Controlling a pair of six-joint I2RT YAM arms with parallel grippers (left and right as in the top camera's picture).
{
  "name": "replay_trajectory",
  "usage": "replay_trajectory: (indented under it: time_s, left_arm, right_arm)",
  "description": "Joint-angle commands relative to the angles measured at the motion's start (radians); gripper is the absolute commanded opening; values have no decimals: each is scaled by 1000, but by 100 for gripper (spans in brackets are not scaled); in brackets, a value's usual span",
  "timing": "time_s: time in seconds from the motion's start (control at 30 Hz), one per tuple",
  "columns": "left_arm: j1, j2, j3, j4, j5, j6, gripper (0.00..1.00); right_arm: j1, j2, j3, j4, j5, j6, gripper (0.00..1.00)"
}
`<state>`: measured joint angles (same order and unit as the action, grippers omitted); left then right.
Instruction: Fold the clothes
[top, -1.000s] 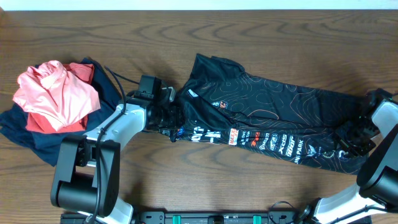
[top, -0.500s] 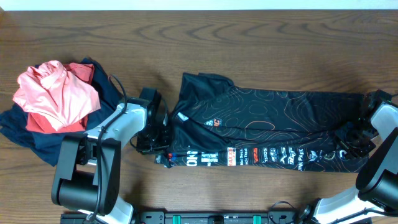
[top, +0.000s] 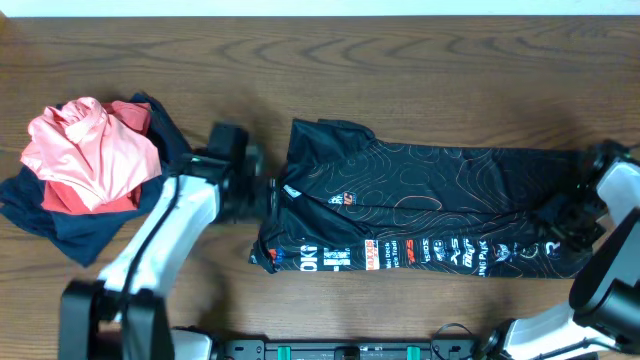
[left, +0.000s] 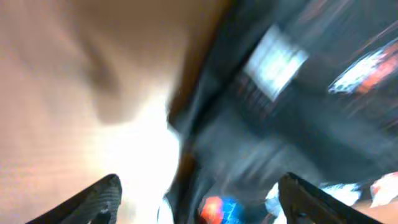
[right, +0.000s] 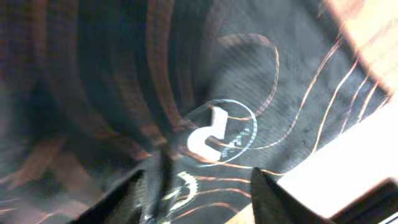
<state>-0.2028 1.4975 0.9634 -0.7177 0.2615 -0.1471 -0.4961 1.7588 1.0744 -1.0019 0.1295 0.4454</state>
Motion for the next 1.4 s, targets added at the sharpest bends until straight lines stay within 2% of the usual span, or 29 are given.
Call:
replay_trajectory:
  time_s: [0.0, 0.2, 0.33, 0.53, 0.73, 0.8, 0.83, 0.87, 0.9, 0.97, 1.0, 1.1, 1.27, 1.37]
  left_arm:
    - [5, -41, 40, 119, -10, 59, 83]
    - [5, 68, 42, 461, 80, 72, 82]
    - [5, 200, 63, 618, 121, 71, 83]
    - [0, 399, 164, 686, 199, 71, 82]
    - [-45, 526, 204, 734, 206, 64, 82]
    - [-61, 549, 204, 742, 206, 64, 77]
    - [-70, 556, 204, 742, 206, 64, 69]
    - [-79, 558, 204, 741, 206, 64, 54]
    - [-86, 558, 204, 741, 206, 64, 31]
    - [-91, 552, 206, 746, 206, 62, 10]
    - [-89, 544, 208, 746, 206, 43, 6]
    - [-72, 503, 214, 746, 211, -11, 6]
    - [-39, 383, 214, 732, 225, -47, 6]
    - [-29, 314, 214, 684, 225, -53, 6]
  right_arm:
    - [19, -108, 82, -1, -87, -75, 58]
    - [61, -213, 103, -9, -233, -207, 61]
    - [100, -245, 103, -42, -295, -283, 61]
    - [151, -251, 103, -74, -298, -282, 61]
    - [164, -251, 103, -73, -299, -282, 62]
    - [164, -251, 103, -72, -299, -282, 62]
    - [164, -251, 103, -68, -299, -282, 61]
    - [164, -251, 103, -63, -298, -282, 61]
    - [164, -251, 103, -55, -298, -282, 61]
    - [164, -251, 103, -35, -298, -282, 61]
    - [163, -250, 103, -21, -298, -283, 61]
    - [163, -240, 103, 9, -298, -288, 63]
    - [159, -179, 113, 62, -276, -331, 69]
    - [147, -104, 170, 72, -261, -330, 70]
